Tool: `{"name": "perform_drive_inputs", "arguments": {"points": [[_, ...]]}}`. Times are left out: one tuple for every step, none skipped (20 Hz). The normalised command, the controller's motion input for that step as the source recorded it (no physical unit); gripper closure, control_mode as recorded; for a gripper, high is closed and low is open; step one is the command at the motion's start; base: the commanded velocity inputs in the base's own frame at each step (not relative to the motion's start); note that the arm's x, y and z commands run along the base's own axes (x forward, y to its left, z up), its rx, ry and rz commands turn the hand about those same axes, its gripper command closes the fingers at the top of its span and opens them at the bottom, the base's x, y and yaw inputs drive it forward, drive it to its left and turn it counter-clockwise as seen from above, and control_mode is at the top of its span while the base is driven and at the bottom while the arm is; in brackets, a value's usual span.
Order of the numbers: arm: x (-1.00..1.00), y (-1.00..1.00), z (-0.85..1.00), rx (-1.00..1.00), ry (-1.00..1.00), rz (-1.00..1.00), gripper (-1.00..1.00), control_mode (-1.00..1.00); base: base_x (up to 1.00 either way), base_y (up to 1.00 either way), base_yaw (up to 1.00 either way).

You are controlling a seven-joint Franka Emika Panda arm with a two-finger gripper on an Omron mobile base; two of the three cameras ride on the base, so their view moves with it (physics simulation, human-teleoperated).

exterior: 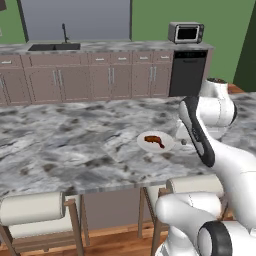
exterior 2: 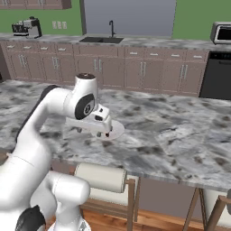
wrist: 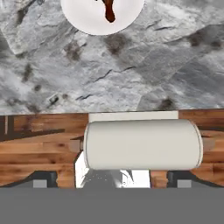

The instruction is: Take the chicken drumstick from the fridge and place it on the digital scale on the counter by the fridge. Wait a few seconds for a reading, then move it to the plate on the dining counter.

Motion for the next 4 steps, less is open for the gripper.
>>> {"name": "perform_drive_inputs", "arguments": {"points": [[-1.0,0.0,0.86,0.0,-0.19,0.03,-1.0,-1.0,0.0,0.0,0.0],[-1.0,0.0,0.79,0.0,-0.25,0.05,-1.0,-1.0,0.0,0.0,0.0],[-1.0,0.0,0.73,0.0,-0.25,0.07,-1.0,-1.0,0.0,0.0,0.0],[-1.0,0.0,0.71,0.0,-0.24,0.09,-1.0,-1.0,0.0,0.0,0.0]]}}
